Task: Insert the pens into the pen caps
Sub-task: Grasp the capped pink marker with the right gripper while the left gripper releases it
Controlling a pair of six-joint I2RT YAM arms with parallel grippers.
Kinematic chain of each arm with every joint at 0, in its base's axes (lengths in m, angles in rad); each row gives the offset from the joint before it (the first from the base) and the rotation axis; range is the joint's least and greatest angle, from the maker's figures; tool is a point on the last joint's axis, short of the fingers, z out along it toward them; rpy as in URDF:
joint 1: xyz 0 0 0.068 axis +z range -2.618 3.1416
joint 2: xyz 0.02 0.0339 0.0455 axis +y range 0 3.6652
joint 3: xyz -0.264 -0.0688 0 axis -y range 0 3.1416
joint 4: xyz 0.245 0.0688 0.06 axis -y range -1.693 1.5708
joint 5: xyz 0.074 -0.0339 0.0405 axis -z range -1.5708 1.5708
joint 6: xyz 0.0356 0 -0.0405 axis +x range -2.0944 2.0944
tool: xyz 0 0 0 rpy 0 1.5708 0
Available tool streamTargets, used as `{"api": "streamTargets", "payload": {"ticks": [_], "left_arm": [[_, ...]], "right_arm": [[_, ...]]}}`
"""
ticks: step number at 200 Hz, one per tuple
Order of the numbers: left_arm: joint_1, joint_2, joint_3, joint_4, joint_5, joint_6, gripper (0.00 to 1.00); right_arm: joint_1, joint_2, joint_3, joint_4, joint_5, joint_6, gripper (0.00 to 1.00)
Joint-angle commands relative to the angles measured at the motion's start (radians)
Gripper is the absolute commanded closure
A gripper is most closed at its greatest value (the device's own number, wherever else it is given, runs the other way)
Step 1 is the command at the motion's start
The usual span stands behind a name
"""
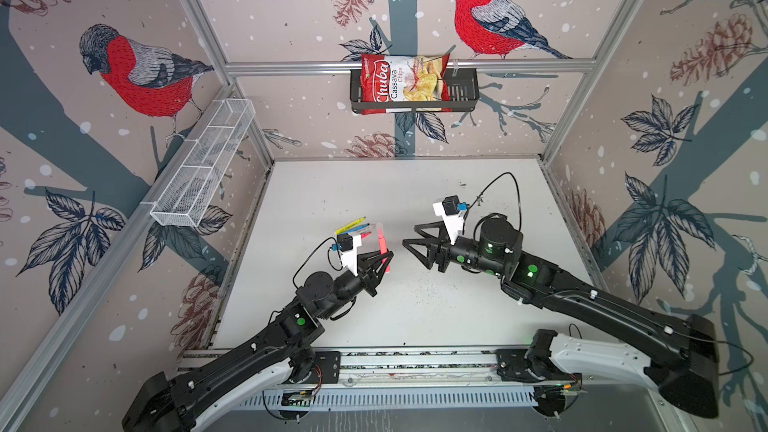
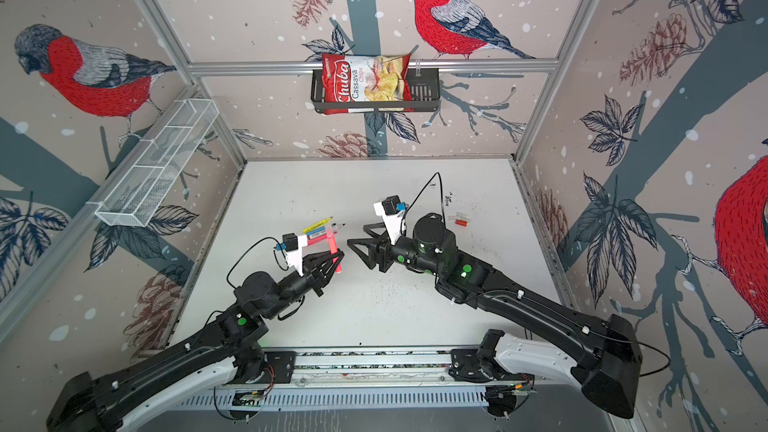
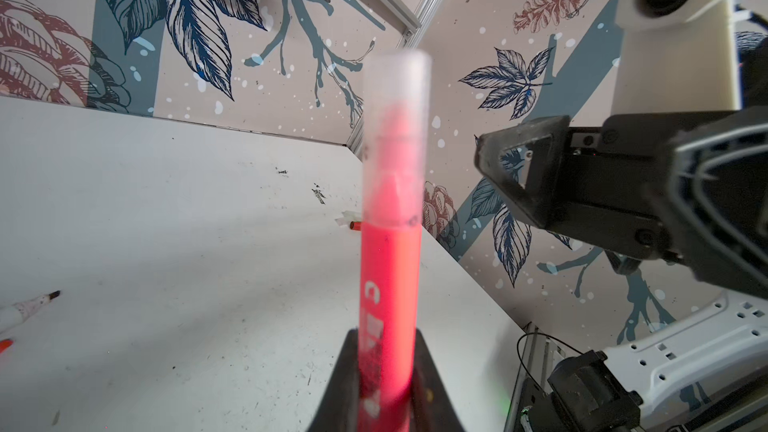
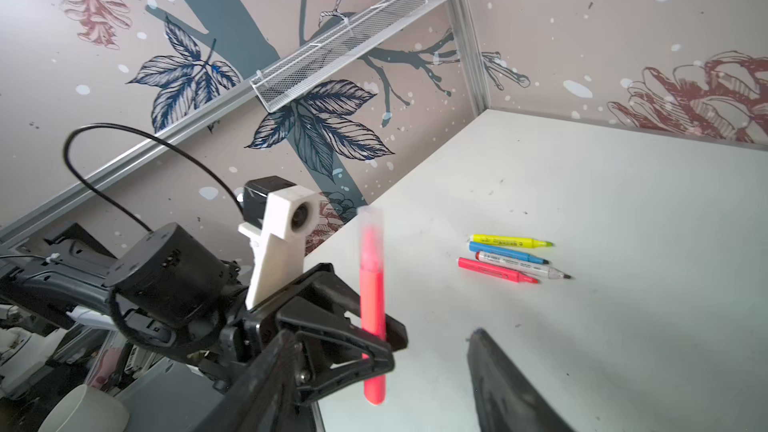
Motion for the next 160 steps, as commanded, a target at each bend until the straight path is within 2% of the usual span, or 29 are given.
{"api": "streamTargets", "payload": {"ticks": [1,45,66,160], "left_arm": [[0.0,-0.012,-0.003,0.008,-0.015,0.009,1.0],[-0.003,0.035,0.009,0.04,0.011,0.01,1.0],[-0.011,0.049,0.013,0.056,0.008,0.009,1.0],[-0.027,0.076,0.031,0.069,0.0,0.023,1.0]], "right_arm": [[0.0,0.014,-0.001,-0.022,-0.029,-0.01,0.34],[0.013,0.114,0.049,-0.034,-0.12,-0.023,0.41],[0.022,0.154,0.074,-0.039,-0.125,-0.032,0.48],[0.027,0.262,0.12,-0.036,-0.142,-0.042,0.56]]}}
